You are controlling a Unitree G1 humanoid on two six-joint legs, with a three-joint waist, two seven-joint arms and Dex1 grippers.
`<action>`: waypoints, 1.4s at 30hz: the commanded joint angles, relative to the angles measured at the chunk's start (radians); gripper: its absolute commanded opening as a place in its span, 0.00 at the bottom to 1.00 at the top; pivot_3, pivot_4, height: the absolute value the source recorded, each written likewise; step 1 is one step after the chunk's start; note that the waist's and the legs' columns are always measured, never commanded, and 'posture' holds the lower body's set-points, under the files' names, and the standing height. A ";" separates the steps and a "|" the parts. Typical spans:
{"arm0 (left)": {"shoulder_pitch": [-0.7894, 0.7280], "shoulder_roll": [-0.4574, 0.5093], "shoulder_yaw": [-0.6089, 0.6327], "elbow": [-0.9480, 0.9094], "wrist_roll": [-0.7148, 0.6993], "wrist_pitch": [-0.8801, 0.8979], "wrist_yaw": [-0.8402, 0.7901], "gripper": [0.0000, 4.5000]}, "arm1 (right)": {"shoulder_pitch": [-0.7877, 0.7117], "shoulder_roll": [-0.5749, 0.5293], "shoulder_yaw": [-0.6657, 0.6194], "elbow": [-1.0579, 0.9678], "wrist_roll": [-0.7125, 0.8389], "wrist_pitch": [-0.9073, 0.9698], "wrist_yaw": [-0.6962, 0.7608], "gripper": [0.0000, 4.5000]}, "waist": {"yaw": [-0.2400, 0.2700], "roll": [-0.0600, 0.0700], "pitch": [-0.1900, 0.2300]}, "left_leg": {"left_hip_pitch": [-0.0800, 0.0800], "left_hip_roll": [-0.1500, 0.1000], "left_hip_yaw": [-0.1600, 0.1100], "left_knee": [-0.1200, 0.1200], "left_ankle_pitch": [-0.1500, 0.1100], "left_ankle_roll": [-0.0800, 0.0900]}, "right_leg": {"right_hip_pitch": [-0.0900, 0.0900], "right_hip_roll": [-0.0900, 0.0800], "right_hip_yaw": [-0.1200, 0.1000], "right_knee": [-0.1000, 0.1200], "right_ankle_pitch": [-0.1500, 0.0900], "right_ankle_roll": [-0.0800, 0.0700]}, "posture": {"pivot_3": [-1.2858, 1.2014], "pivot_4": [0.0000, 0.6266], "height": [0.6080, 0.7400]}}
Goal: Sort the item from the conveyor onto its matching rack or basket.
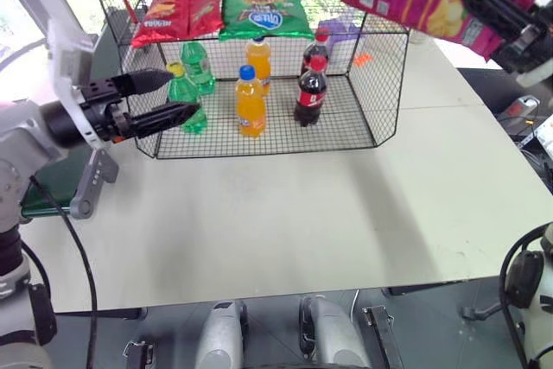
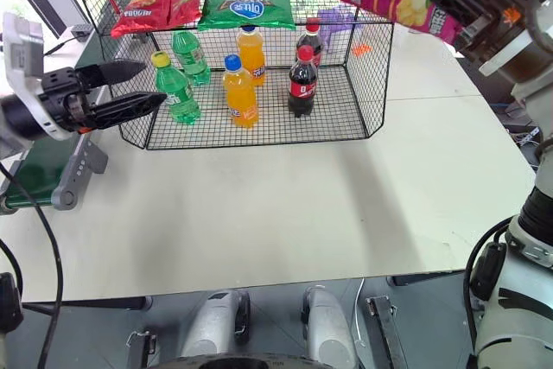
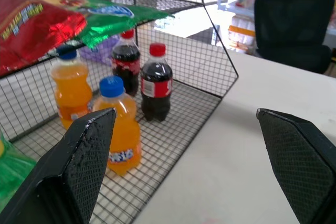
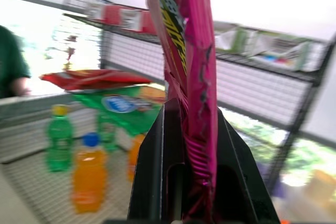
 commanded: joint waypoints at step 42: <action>0.166 -0.094 0.016 -0.183 -0.051 -0.055 0.201 1.00 | -0.549 0.238 0.499 0.828 -0.770 -0.515 -0.001 0.99 | -0.017 0.000 0.000 | -0.001 0.000 0.000 0.000 0.000 0.000 | 0.000 0.000 0.001 0.000 0.000 0.001 | 0.52 0.24 1.00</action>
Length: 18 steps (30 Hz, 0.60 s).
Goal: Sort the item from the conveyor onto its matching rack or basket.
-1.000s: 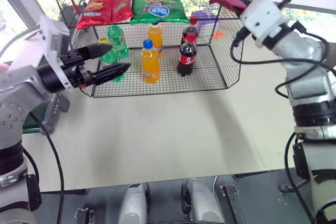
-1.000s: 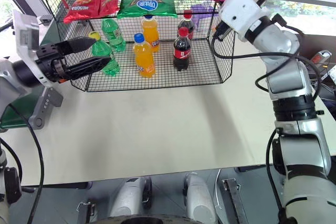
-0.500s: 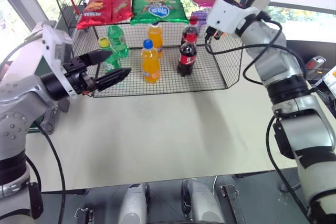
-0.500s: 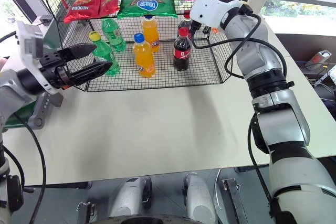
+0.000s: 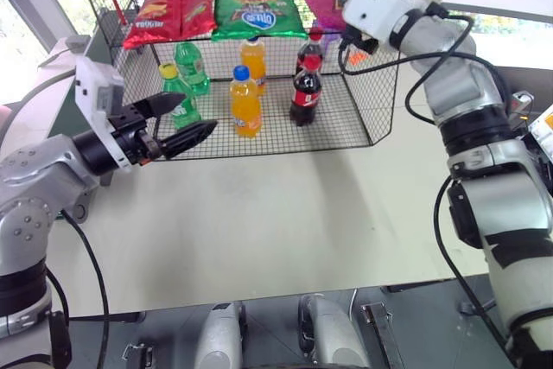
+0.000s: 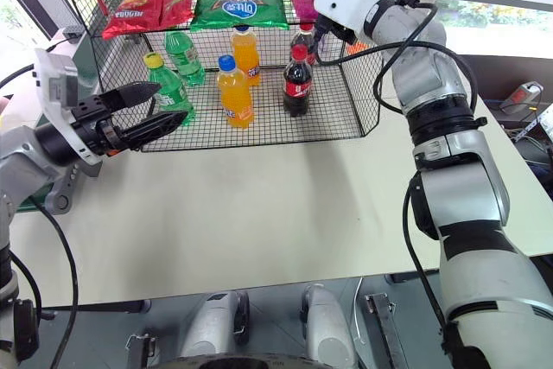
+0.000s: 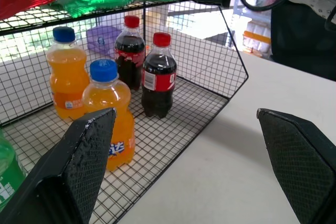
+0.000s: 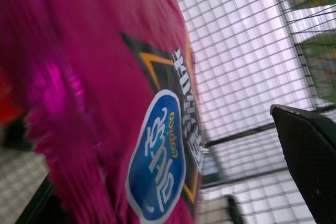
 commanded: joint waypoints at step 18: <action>-0.009 -0.014 -0.001 0.000 0.043 -0.042 0.013 1.00 | 0.066 -0.013 -0.099 -0.235 0.246 0.066 0.282 0.99 | 0.002 0.000 0.000 | 0.000 0.000 0.000 0.000 0.000 0.000 | 0.000 0.000 0.000 0.000 0.000 0.000 | 0.52 0.24 1.00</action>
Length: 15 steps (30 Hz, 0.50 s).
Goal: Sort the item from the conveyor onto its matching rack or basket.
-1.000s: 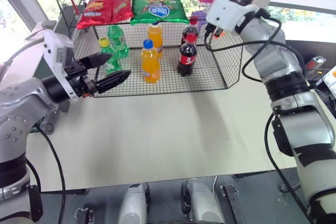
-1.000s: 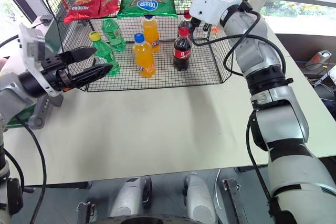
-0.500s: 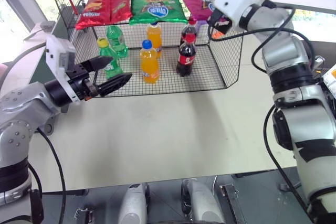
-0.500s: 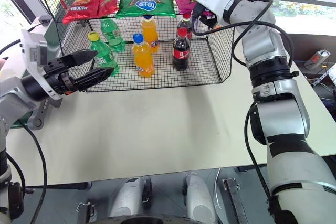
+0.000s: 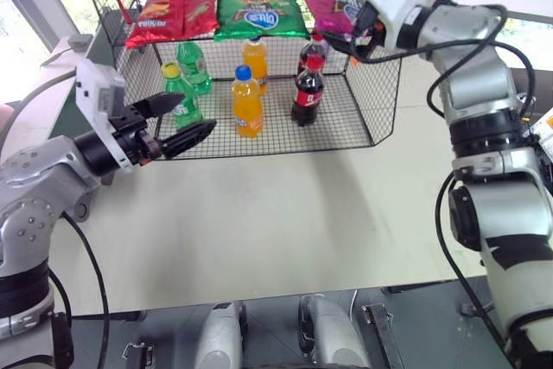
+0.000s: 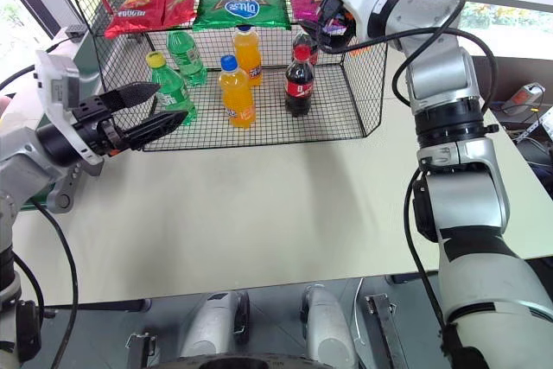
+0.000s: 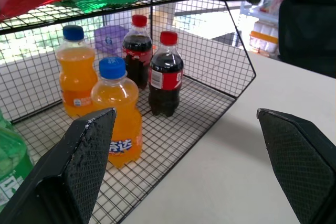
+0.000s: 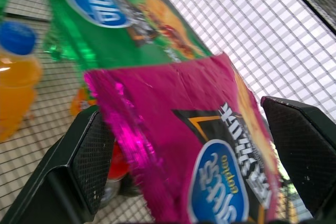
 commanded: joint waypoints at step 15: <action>-0.020 -0.032 0.008 -0.008 0.025 -0.039 0.085 1.00 | 0.083 -0.022 -0.055 -0.179 0.104 -0.008 0.065 0.99 | 0.002 0.000 0.000 | 0.000 0.000 0.000 0.000 0.000 0.000 | 0.000 0.000 0.000 0.000 0.000 0.000 | 0.52 0.24 1.00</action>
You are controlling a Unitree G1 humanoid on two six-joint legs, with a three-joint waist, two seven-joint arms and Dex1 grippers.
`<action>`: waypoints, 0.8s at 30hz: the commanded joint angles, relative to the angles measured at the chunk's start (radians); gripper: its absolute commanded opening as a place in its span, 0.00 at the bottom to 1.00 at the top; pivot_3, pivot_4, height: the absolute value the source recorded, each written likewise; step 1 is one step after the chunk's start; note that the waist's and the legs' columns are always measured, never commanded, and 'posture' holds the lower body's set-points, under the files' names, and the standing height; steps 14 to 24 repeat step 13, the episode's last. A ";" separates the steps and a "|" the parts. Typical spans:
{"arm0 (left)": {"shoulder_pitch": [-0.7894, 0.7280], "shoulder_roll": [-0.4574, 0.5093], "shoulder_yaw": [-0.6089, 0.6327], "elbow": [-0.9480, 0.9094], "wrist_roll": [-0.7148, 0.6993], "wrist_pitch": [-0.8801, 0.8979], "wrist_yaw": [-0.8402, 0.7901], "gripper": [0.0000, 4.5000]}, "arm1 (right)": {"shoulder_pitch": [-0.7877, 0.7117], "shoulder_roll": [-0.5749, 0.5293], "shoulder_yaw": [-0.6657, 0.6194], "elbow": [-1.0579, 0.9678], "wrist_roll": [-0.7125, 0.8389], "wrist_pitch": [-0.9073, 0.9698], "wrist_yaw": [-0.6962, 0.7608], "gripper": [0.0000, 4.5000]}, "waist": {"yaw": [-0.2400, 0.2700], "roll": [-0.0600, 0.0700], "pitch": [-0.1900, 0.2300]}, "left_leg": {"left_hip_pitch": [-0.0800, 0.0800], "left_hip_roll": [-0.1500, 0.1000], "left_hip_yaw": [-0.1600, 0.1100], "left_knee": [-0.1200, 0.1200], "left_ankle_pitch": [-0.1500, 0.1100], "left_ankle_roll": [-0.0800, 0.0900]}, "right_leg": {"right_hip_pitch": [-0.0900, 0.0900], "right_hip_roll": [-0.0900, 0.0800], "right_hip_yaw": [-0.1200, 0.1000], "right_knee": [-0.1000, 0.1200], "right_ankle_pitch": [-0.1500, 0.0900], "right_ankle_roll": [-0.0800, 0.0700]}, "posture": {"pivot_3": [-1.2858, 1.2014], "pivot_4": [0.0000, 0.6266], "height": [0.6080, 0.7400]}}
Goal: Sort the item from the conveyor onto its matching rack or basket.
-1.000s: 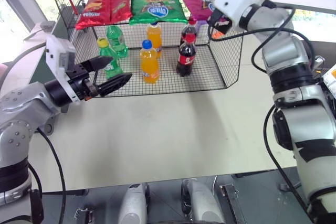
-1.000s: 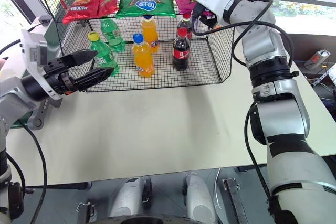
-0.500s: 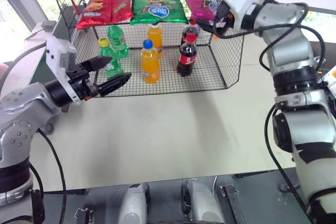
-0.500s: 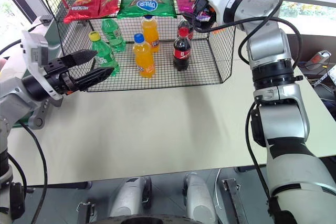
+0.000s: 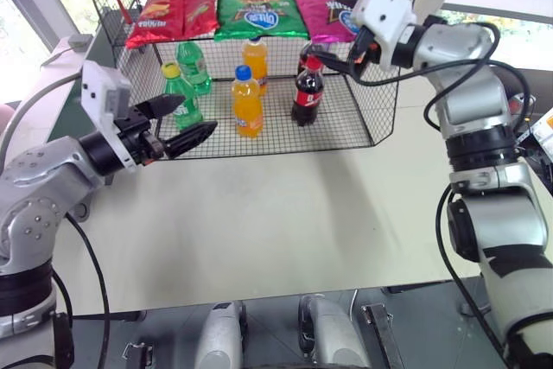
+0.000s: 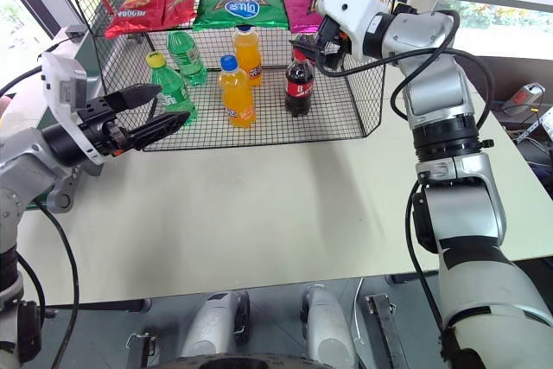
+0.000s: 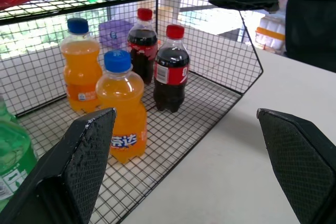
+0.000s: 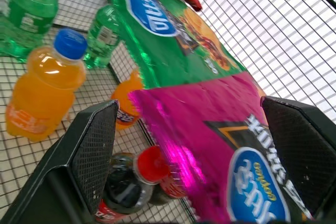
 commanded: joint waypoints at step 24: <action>0.257 0.022 0.142 -0.121 0.010 -0.003 0.078 1.00 | 0.478 -0.057 -0.384 -0.690 0.585 0.641 -0.052 0.99 | 0.002 0.000 0.000 | 0.001 0.001 0.000 0.000 0.000 0.000 | 0.001 0.000 0.000 0.000 0.000 -0.001 | 0.52 0.24 1.00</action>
